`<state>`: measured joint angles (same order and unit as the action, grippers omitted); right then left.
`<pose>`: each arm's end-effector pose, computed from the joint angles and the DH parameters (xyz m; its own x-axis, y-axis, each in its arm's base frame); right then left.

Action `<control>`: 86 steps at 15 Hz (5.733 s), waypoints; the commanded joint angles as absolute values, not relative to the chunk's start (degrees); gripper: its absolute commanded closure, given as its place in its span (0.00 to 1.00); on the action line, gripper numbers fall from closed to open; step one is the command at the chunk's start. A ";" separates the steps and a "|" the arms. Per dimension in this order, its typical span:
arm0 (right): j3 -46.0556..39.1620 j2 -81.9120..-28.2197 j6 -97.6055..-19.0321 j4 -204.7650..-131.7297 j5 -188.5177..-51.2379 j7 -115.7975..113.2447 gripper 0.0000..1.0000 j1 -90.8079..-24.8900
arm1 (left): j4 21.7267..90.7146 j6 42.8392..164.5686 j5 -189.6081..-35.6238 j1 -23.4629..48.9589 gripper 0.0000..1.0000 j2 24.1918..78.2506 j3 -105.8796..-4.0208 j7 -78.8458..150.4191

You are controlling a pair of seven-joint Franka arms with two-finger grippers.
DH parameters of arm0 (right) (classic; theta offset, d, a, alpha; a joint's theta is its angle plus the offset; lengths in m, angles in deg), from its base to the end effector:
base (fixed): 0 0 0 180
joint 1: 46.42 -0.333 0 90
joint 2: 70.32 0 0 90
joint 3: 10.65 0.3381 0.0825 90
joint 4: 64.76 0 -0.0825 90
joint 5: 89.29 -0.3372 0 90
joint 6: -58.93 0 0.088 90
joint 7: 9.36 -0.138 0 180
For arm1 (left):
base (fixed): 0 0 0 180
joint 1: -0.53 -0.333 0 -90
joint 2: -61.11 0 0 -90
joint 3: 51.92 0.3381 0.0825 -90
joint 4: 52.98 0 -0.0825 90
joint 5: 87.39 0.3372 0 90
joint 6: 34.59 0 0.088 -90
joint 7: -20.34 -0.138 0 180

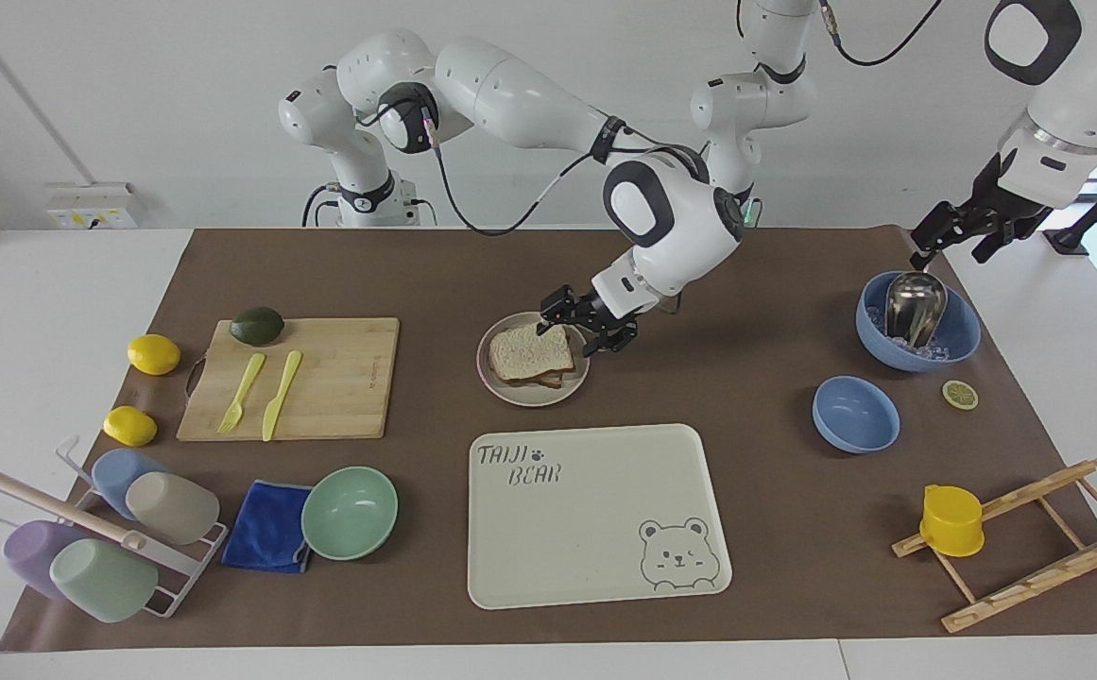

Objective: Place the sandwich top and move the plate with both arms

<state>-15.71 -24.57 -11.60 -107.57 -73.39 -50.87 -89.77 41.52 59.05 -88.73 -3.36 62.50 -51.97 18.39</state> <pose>0.5419 0.4046 0.4523 0.9959 -0.0900 0.0053 -0.0831 -0.8934 0.4414 0.5038 0.0307 0.5999 0.9994 0.0345 0.0100 0.0342 -0.9991 0.0230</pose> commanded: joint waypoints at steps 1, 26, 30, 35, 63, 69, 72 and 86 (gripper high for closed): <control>-14.69 -32.59 -12.53 -111.08 -82.22 -41.57 0.00 -78.55 | 49.31 64.45 -90.63 -0.01 0.00 66.20 -52.01 20.07; -15.31 -75.59 -20.62 -162.05 -87.53 -4.53 0.00 -48.63 | 70.07 108.67 -106.02 36.21 0.06 48.80 -52.10 45.74; -14.35 -77.44 -18.59 -161.97 -87.79 -4.70 0.00 -47.74 | 70.16 106.75 -106.02 37.00 0.15 49.15 -52.10 45.66; -12.93 -73.49 -20.62 -161.44 -87.71 -5.58 0.00 -46.52 | 70.24 105.24 -106.02 38.24 0.20 49.42 -52.10 45.74; -12.41 -74.89 -20.53 -161.35 -87.71 -5.58 0.00 -47.39 | 52.59 90.04 -111.12 27.88 1.00 48.37 -51.48 47.33; -12.41 -74.89 -20.53 -161.35 -87.71 -5.58 0.00 -47.39 | 37.13 87.75 -111.38 22.77 1.00 37.49 -51.40 47.85; -12.41 -74.89 -20.53 -161.35 -87.71 -5.58 0.00 -47.30 | 32.21 88.19 -111.83 21.63 1.00 31.42 -51.31 47.94; -12.41 -74.89 -20.53 -161.35 -87.71 -5.50 0.00 -47.30 | 41.95 103.05 -109.45 21.98 0.01 28.94 -50.87 47.33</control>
